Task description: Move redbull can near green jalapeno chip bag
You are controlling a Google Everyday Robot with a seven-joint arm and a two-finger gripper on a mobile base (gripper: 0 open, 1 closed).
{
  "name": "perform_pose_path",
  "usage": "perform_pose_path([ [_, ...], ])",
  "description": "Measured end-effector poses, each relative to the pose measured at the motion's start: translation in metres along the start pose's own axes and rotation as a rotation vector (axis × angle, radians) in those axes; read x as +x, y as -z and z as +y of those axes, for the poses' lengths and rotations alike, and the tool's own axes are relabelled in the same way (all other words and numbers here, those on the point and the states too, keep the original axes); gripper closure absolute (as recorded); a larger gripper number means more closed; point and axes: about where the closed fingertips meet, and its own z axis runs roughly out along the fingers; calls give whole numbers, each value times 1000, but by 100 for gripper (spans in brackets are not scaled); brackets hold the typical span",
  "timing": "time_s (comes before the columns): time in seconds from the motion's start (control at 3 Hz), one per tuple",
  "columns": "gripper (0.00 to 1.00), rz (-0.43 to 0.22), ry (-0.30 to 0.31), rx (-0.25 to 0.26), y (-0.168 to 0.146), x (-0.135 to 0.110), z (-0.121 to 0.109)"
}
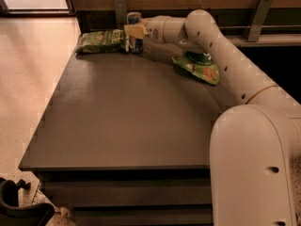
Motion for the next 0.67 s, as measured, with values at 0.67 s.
perform_pose_path([
  [0.67, 0, 1, -2, -8, -5, 1, 4],
])
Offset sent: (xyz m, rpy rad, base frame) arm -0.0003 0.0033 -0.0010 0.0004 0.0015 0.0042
